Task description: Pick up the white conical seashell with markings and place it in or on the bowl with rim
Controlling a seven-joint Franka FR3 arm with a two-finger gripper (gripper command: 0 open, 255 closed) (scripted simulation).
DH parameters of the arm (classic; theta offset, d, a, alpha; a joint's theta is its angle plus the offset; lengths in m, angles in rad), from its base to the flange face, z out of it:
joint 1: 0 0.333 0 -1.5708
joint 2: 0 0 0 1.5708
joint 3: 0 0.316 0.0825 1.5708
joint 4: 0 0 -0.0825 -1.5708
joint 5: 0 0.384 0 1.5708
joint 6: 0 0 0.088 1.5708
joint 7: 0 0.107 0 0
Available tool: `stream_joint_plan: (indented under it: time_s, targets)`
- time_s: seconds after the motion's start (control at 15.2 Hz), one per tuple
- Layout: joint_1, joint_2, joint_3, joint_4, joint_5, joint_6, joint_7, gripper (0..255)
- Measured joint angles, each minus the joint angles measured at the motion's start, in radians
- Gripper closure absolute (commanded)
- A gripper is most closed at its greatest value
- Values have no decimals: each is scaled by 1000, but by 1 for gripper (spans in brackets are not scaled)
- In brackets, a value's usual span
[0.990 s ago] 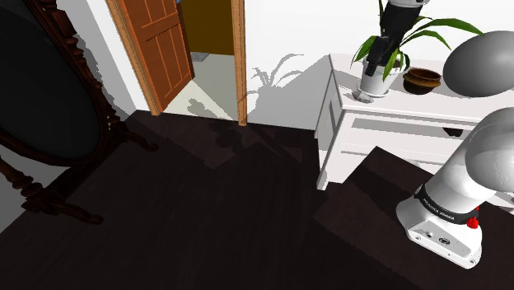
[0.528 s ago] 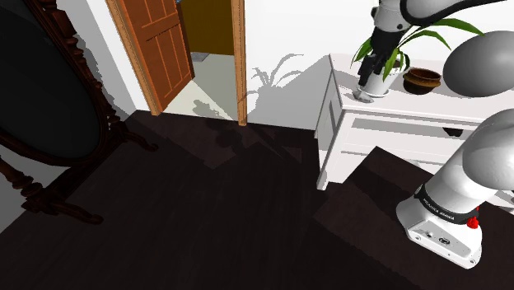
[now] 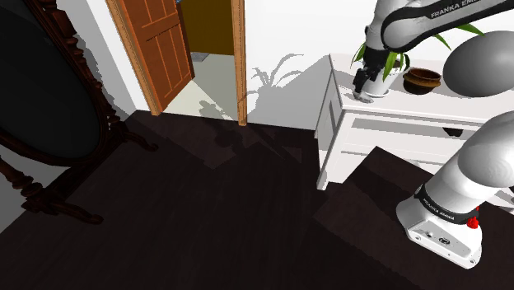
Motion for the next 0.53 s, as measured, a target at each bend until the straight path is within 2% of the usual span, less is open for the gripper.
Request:
stream_joint_plan:
  time_s: [0.53]
  targets:
    - [-86,271,-68,83,-131,228,35,0]
